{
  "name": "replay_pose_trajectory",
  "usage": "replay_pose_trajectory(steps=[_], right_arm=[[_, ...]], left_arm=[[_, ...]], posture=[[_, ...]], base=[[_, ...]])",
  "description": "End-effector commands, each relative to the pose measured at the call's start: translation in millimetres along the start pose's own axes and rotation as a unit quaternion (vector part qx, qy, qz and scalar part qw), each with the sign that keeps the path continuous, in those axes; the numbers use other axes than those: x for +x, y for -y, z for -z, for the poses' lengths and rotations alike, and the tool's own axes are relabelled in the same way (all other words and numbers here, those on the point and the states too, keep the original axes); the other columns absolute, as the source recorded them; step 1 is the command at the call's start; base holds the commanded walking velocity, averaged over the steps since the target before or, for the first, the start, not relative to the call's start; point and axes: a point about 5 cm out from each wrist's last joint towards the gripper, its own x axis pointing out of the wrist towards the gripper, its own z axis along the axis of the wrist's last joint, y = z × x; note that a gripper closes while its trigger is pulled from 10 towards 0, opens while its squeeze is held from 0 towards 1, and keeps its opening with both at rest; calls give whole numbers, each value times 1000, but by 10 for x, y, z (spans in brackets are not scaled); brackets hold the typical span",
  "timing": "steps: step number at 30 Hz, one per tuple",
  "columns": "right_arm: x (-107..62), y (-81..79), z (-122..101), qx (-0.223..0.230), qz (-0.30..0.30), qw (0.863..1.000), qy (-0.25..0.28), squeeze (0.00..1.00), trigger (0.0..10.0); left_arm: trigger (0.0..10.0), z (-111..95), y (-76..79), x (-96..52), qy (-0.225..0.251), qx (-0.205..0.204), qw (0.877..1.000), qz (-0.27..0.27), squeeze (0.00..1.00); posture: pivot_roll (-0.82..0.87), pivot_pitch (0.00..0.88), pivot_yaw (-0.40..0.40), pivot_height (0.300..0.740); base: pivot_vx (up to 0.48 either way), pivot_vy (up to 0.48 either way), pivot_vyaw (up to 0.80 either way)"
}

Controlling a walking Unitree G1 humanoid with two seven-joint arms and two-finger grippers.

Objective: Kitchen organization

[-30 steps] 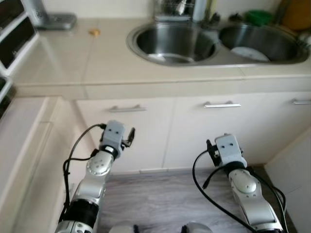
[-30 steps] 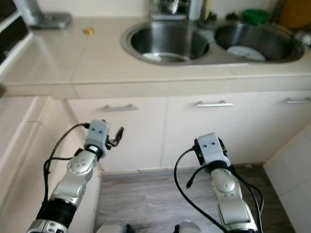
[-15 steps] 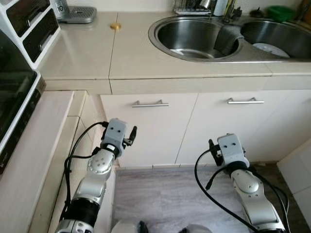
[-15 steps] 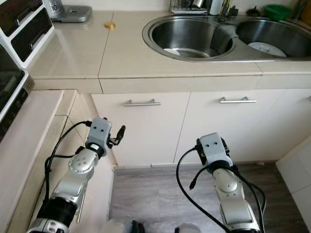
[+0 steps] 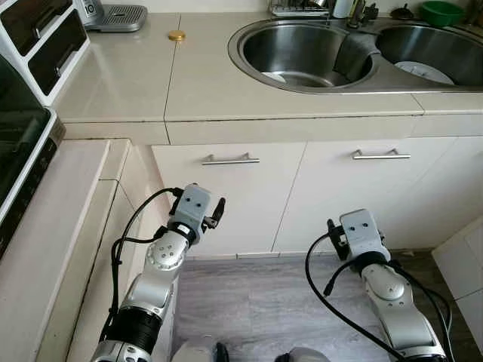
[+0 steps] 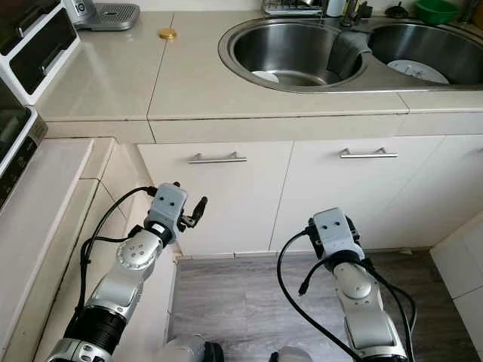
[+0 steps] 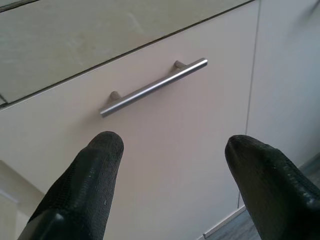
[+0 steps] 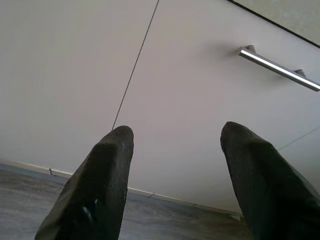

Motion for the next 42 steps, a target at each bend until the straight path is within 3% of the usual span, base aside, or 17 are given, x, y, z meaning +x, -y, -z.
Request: replay_pose_trajectory(steps=[1, 6, 24, 42], right_arm=[[11, -3, -4, 10, -5, 1000, -2, 0, 10000], [13, -4, -7, 11, -3, 1000, -1, 0, 10000], [9, -7, -20, 13, -6, 1000, 8, 0, 10000], [-152, -32, 6, -33, -19, 999, 14, 0, 10000]], left_arm=[[10000, -2, 6, 12, 0, 8, 1000, 9, 0], [10000, -16, 12, 19, 9, 7, 1000, 9, 0], [10000, 51, 18, 32, -9, -3, 1000, 16, 0], [10000, 99, 52, -17, -19, 24, 999, 15, 0]], posture=[[52, 0, -28, 740], [50, 0, -26, 740], [49, 0, -27, 740], [49, 0, -26, 740]], base=[[0, -480, 0], [0, -445, 0], [0, 0, 0], [0, 0, 0]])
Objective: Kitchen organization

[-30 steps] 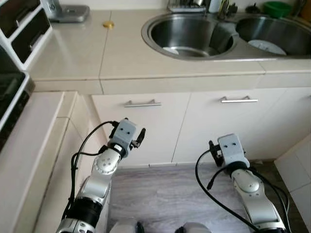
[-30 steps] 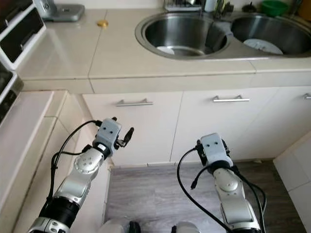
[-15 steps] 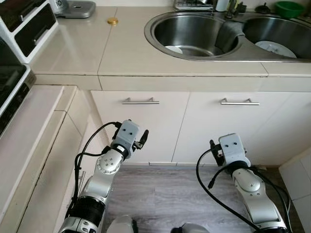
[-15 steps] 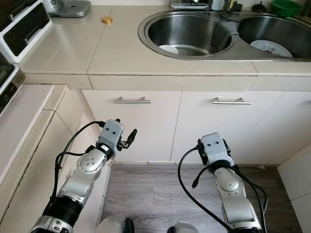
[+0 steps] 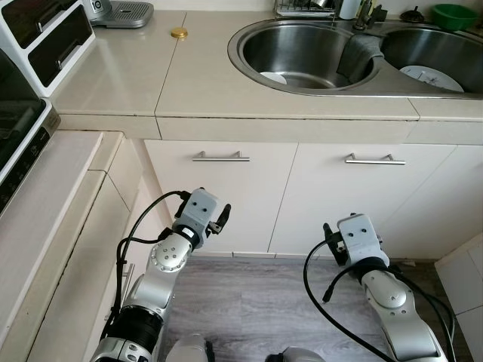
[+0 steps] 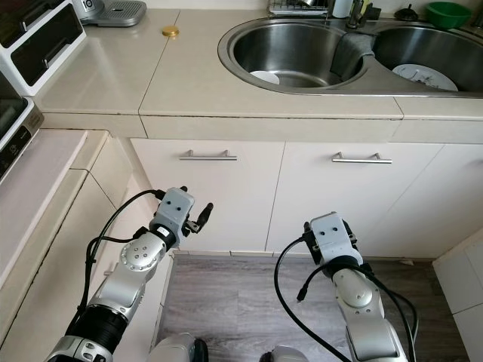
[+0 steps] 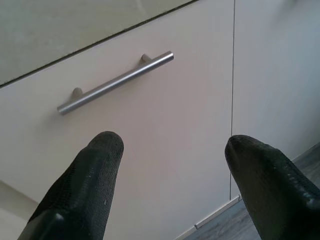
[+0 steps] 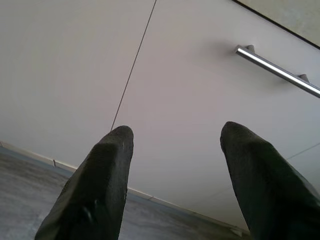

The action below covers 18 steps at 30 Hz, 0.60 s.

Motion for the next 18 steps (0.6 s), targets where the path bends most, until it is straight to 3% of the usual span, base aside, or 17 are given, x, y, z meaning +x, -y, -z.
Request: replay_pose_trajectory(steps=[1, 3, 7, 9, 11, 18], right_arm=[[-47, 13, -24, -25, -2, 1000, 10, 0, 10000], [-153, 2, -3, -31, -14, 999, 8, 0, 10000], [-230, 11, 51, -20, -11, 1000, 4, 0, 10000], [-236, 15, 57, -7, -2, 1000, 6, 0, 10000], [-207, -9, 58, 1, 1, 1000, 11, 0, 10000], [-200, -13, 25, 13, 0, 1000, 18, 0, 10000]], left_arm=[[10000, 20, -9, -61, -5, 13, 1000, 0, 0], [10000, 54, -30, -175, -27, 34, 999, 6, 0], [10000, 16, -6, -246, -26, 43, 998, 22, 0], [10000, 39, -5, -262, -32, 35, 999, 12, 0], [10000, 84, 17, -248, -36, -10, 999, 7, 0], [10000, 20, 25, -229, -41, -13, 999, 13, 0]], posture=[[45, 0, -22, 740], [37, 0, -19, 740], [34, 0, -19, 740], [34, 0, -19, 740], [30, 0, -17, 740], [28, 0, -17, 740]], base=[[0, 0, 0], [0, 0, 0], [0, 0, 0], [0, 0, 0], [0, 0, 0], [0, 0, 0]])
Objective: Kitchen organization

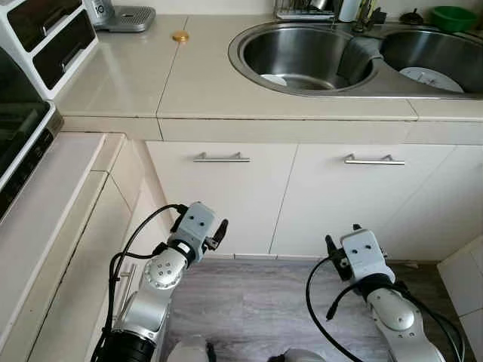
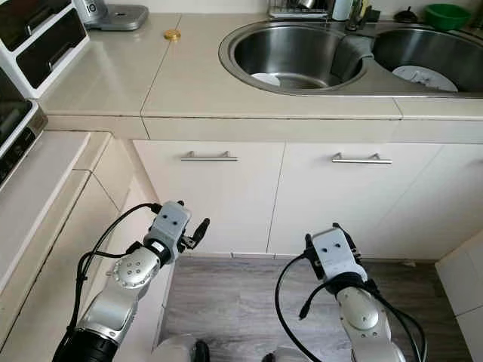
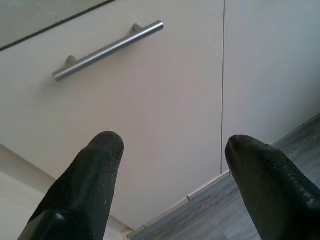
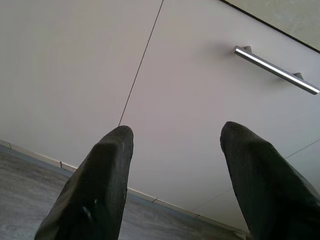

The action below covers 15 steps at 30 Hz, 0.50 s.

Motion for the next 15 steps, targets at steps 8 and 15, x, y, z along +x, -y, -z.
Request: replay_pose_trajectory(steps=[8, 15], right_arm=[[28, 24, -22, 12, 1, 1000, 7, 0, 10000], [34, 26, -21, 12, 2, 1000, 6, 0, 10000]], left_arm=[[10000, -105, -12, 28, 13, -7, 1000, 1, 0], [10000, -110, -12, 28, 12, -8, 1000, 1, 0]], posture=[[28, 0, -22, 740], [28, 0, -22, 740]], base=[[0, 0, 0], [0, 0, 0]])
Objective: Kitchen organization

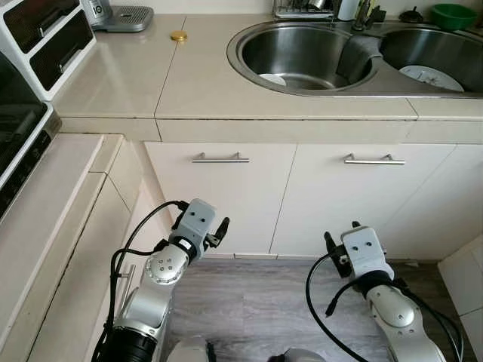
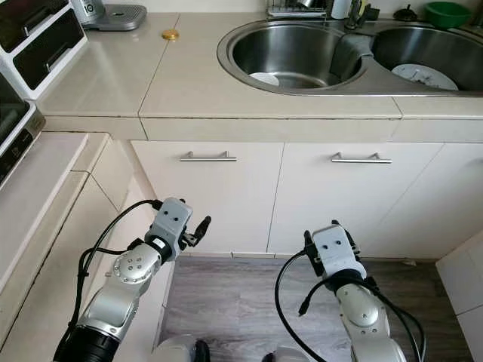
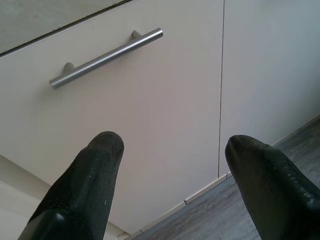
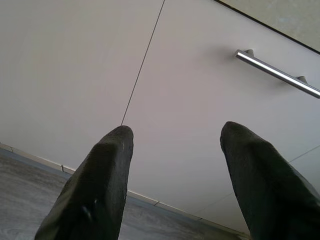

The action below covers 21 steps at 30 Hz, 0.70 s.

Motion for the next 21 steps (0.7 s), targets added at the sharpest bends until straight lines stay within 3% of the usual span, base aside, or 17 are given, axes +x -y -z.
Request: replay_pose_trajectory(steps=[1, 21], right_arm=[[5, 19, 7, 7, 4, 1000, 0, 0, 10000], [5, 19, 7, 7, 4, 1000, 0, 0, 10000]], left_arm=[[10000, -37, -14, 6, 5, -3, 1000, -2, 0], [10000, -37, -14, 6, 5, -3, 1000, -2, 0]], posture=[[28, 0, -22, 740], [28, 0, -22, 740]], base=[[0, 0, 0], [0, 0, 0]])
